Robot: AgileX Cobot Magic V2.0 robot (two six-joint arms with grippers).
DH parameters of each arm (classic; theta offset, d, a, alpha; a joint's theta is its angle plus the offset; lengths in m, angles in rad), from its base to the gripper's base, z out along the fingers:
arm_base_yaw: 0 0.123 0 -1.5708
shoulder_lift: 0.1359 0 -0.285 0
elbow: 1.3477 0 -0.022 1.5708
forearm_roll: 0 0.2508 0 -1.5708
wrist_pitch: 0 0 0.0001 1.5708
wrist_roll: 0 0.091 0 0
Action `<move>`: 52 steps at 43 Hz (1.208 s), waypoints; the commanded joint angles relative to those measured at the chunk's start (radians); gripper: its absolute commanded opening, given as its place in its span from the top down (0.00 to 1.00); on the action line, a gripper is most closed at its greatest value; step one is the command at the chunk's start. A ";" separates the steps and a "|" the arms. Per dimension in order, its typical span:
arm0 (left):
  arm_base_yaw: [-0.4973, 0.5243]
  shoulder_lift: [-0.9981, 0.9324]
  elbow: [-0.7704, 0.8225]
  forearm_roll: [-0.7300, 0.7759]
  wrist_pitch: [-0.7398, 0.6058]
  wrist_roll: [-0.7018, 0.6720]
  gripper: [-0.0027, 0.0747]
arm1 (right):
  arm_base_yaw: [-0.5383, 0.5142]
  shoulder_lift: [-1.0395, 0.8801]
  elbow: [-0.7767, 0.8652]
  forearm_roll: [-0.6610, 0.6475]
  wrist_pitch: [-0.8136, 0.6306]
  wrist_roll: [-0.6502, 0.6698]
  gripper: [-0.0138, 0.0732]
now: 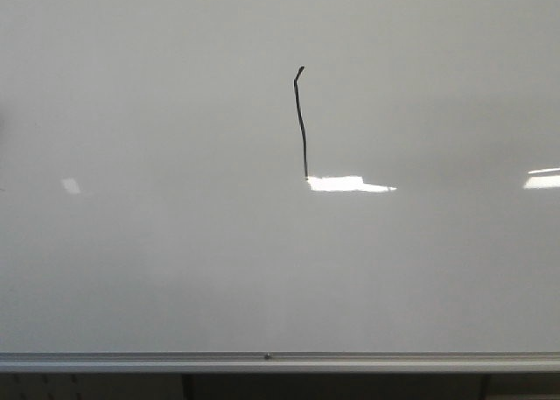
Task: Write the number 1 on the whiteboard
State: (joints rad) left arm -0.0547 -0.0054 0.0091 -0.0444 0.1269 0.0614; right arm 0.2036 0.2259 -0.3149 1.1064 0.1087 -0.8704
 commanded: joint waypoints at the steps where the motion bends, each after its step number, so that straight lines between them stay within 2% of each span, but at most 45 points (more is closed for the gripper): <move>1: 0.002 -0.018 0.023 -0.008 -0.093 -0.012 0.99 | -0.006 0.010 -0.029 0.004 -0.028 -0.002 0.91; 37: 0.002 -0.018 0.023 -0.008 -0.093 -0.012 0.99 | -0.008 0.010 -0.013 -0.023 -0.050 -0.005 0.91; 41: 0.002 -0.018 0.023 -0.008 -0.093 -0.012 0.99 | -0.028 0.009 0.011 -0.099 -0.044 0.012 0.91; 43: 0.002 -0.018 0.023 -0.008 -0.093 -0.012 0.99 | -0.052 0.008 0.024 -0.167 -0.030 0.070 0.91; 52: 0.002 -0.018 0.023 -0.008 -0.093 -0.012 0.99 | -0.157 -0.064 0.081 -0.628 0.071 0.551 0.91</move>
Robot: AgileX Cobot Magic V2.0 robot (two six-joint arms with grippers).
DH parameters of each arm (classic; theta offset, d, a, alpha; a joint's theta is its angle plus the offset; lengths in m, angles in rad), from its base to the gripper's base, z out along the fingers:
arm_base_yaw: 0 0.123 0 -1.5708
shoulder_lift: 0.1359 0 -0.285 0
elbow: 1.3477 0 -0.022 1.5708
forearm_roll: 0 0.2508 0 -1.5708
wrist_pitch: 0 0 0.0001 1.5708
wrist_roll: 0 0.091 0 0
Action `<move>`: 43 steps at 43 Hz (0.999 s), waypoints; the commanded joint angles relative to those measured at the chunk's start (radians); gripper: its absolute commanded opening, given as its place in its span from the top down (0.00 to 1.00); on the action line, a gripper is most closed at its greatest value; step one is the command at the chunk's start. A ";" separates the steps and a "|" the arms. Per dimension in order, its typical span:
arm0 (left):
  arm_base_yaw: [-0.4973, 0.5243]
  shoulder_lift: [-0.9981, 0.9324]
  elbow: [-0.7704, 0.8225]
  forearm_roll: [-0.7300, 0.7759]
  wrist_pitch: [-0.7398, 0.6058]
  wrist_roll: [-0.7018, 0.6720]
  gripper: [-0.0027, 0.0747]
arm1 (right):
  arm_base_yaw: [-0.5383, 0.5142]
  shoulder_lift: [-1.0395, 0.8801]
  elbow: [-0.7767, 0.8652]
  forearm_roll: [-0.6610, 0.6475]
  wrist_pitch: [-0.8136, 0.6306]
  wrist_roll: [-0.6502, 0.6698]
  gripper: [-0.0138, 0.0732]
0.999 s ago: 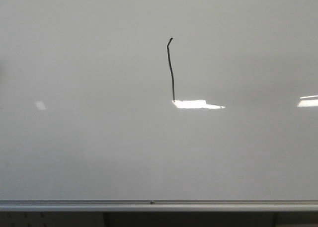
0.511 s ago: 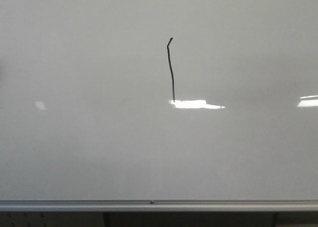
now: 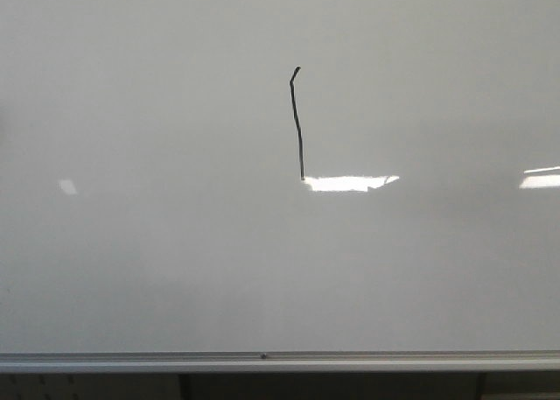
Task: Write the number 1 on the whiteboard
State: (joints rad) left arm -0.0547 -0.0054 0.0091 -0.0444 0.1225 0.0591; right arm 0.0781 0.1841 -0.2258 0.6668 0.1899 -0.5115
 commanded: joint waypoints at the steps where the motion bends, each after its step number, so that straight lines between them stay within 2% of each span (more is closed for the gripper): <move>1: 0.002 -0.018 0.023 -0.008 -0.089 -0.010 0.99 | -0.041 -0.033 -0.001 -0.232 -0.008 0.239 0.91; 6: 0.002 -0.018 0.023 -0.008 -0.089 -0.010 0.99 | -0.077 -0.095 0.056 -0.426 -0.005 0.447 0.91; 12: 0.002 -0.018 0.023 -0.008 -0.089 -0.010 0.99 | -0.080 -0.161 0.137 -0.535 -0.005 0.583 0.91; 21: 0.002 -0.018 0.023 -0.008 -0.089 -0.010 0.99 | -0.080 -0.212 0.234 -0.563 -0.052 0.592 0.91; 43: 0.002 -0.018 0.023 -0.008 -0.089 -0.010 0.99 | -0.080 -0.212 0.231 -0.563 -0.021 0.590 0.91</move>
